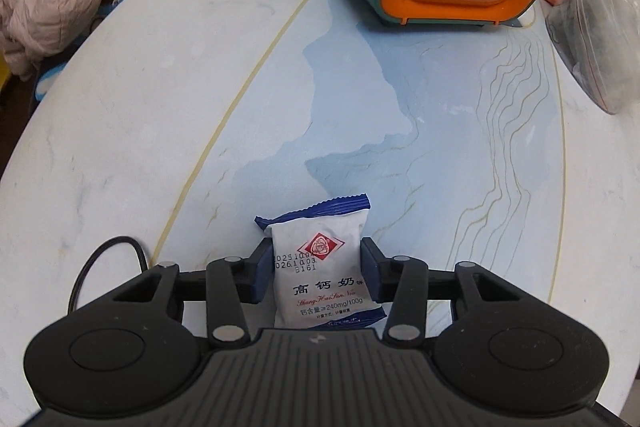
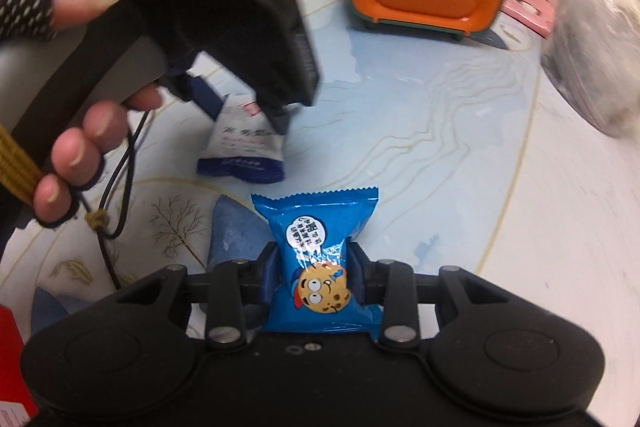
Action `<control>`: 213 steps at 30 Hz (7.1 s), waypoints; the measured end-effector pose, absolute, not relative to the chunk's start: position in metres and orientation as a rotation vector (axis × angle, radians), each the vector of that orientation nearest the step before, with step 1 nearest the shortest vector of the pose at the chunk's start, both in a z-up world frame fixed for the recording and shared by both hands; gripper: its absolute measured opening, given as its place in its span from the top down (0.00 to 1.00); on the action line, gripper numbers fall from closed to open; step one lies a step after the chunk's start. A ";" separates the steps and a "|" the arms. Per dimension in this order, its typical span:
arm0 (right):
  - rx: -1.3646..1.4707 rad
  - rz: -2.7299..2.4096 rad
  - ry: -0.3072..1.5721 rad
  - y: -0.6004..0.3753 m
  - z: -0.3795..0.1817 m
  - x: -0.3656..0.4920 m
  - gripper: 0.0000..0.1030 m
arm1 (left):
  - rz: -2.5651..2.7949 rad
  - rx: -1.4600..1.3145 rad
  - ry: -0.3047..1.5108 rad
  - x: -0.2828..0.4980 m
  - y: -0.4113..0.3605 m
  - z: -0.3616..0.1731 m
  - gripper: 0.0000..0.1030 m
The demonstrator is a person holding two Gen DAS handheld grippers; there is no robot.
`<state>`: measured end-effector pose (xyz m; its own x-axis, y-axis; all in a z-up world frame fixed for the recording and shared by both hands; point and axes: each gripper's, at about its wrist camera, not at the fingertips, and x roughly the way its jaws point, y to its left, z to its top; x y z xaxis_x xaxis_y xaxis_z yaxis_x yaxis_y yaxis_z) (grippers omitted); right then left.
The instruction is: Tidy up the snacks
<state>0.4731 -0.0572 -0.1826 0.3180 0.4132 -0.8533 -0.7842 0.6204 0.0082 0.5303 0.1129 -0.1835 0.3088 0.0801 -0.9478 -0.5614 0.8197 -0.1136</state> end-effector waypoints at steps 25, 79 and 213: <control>-0.210 0.724 0.831 -0.105 -0.054 0.395 0.68 | 0.381 -0.330 1.003 0.382 0.119 -0.026 0.57; -0.128 0.607 1.070 -0.158 -0.092 0.149 0.68 | -0.003 -0.087 1.279 0.109 0.027 -0.075 0.57; 0.100 0.468 0.673 -0.231 -0.016 0.011 0.00 | 0.016 -0.136 0.797 -0.030 -0.029 -0.007 0.10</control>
